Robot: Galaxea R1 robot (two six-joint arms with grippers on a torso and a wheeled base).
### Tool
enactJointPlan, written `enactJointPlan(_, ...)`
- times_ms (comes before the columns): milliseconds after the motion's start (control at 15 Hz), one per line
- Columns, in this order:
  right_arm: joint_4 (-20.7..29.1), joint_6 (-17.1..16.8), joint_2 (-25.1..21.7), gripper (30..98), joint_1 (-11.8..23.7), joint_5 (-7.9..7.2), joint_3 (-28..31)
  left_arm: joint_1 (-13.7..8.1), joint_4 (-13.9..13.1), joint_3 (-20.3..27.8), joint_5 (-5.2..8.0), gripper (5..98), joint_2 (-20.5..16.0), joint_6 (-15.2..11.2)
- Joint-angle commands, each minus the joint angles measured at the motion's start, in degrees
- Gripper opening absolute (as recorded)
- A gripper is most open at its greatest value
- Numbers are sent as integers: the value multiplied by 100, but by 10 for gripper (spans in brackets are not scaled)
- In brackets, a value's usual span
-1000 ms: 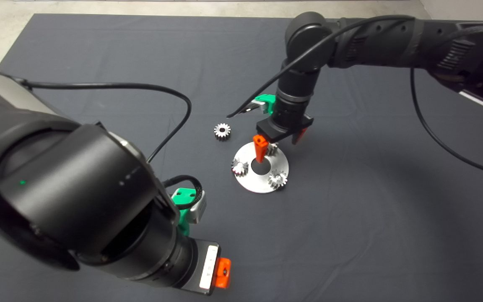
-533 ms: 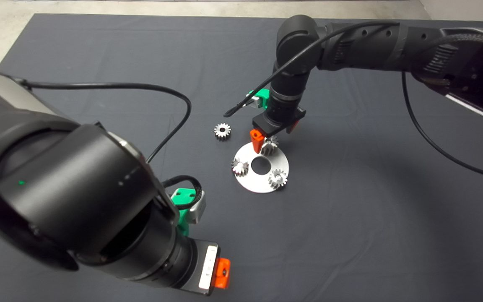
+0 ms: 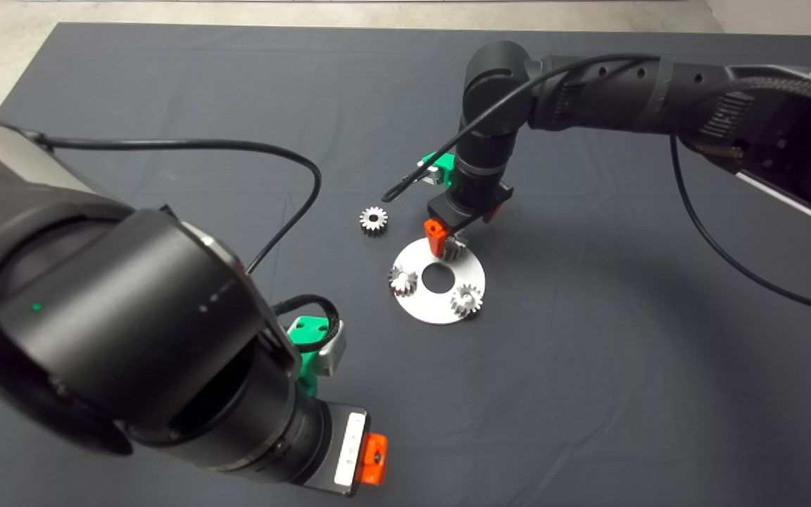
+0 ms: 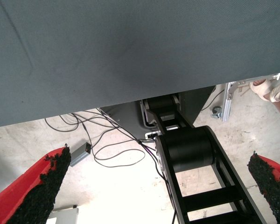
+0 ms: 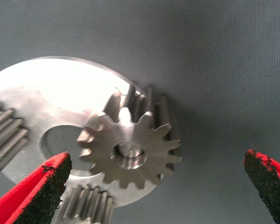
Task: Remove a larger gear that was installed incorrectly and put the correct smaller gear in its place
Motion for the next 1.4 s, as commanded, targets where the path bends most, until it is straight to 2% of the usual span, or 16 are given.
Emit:
enactJointPlan(0,-286,-57,146,977,17,-628,-71,-98,-102,66,-3,982,5,-61)
enactJointPlan(400,-295,-58,208,977,16,-601,-89,-98,-102,66,-3,982,-2,-61)
enactJointPlan(667,-295,-75,260,948,16,-601,-98,-98,-102,66,-3,982,6,-61)
enactJointPlan(1000,-295,-101,287,853,-19,-601,-98,-98,-102,66,-9,982,0,-61)
enactJointPlan(1133,-299,-101,296,848,-71,-610,-98,-98,-102,75,-12,982,6,-61)
enactJointPlan(1267,-322,-101,296,803,-89,-610,-107,-98,-102,75,-12,982,6,-61)
enactJointPlan(1333,-365,-101,296,802,-98,-610,-107,-98,-102,75,-21,982,6,-61)
